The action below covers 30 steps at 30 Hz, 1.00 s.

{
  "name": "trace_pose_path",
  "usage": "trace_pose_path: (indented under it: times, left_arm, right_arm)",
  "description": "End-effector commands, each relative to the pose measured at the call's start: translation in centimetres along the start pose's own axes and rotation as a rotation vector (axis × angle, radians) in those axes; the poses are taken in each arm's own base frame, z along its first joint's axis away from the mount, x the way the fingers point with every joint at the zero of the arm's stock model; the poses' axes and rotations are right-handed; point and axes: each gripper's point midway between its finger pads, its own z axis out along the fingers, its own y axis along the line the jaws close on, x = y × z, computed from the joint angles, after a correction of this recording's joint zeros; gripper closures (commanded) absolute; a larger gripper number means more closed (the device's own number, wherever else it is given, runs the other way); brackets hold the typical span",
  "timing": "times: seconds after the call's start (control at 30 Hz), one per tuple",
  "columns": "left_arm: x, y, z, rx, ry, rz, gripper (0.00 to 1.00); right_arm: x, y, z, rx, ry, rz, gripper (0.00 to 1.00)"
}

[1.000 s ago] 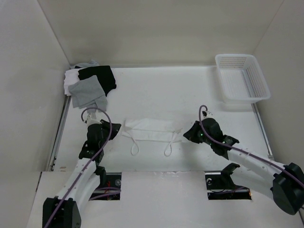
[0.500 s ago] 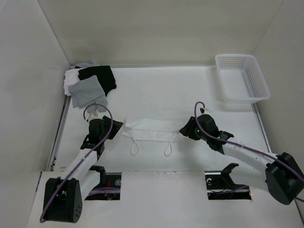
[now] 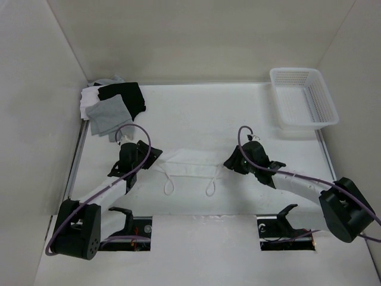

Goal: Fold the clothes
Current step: Fold the tank top

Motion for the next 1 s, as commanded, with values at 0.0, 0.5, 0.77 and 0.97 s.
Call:
trace_pose_path:
  times: [0.0,0.5,0.77,0.97]
  left_arm:
    - [-1.8,-2.7,0.4,0.07,-0.054,0.017,0.64]
    - [-1.3,-3.1,1.2,0.067,-0.028,0.029,0.74]
    - [-0.4,-1.6,0.4,0.038,-0.014,0.027,0.76]
    - [-0.3,-1.7,0.5,0.038,-0.008,0.03,0.85]
  right_arm:
    - [-2.8,3.1,0.3,-0.094,-0.069,-0.003,0.55]
    - [-4.4,2.9,1.4,-0.09,-0.088,0.02,0.65]
    - [-4.7,2.4,1.5,-0.084,-0.093,0.026,0.66]
    - [-4.6,2.8,1.8,-0.095,-0.083,0.026,0.73]
